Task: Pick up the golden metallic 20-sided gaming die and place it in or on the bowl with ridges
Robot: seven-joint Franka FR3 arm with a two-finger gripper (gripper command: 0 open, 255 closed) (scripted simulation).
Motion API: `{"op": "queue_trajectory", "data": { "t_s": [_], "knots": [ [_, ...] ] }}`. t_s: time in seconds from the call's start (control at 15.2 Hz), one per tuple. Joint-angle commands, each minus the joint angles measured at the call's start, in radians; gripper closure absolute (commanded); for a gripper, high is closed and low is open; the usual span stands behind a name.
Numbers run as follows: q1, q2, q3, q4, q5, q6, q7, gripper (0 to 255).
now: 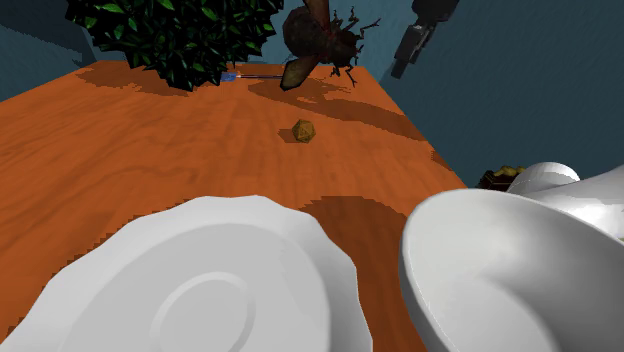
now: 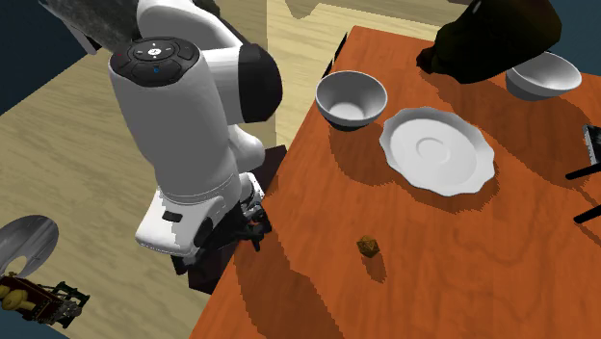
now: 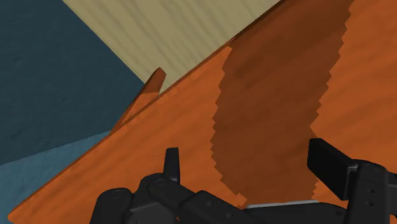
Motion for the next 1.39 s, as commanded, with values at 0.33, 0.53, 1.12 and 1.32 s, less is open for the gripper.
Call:
{"op": "queue_trajectory", "data": {
  "t_s": [0.33,0.53,1.12,1.32],
  "knots": [
    [0.015,0.088,0.107,0.053,0.072,-0.034,0.143,0],
    [0.021,0.153,0.168,0.098,0.112,-0.051,0.229,0],
    [0.03,0.404,0.345,0.295,0.197,-0.09,0.492,0],
    [0.033,0.507,0.402,0.382,0.207,-0.102,0.585,0]
  ]
}}
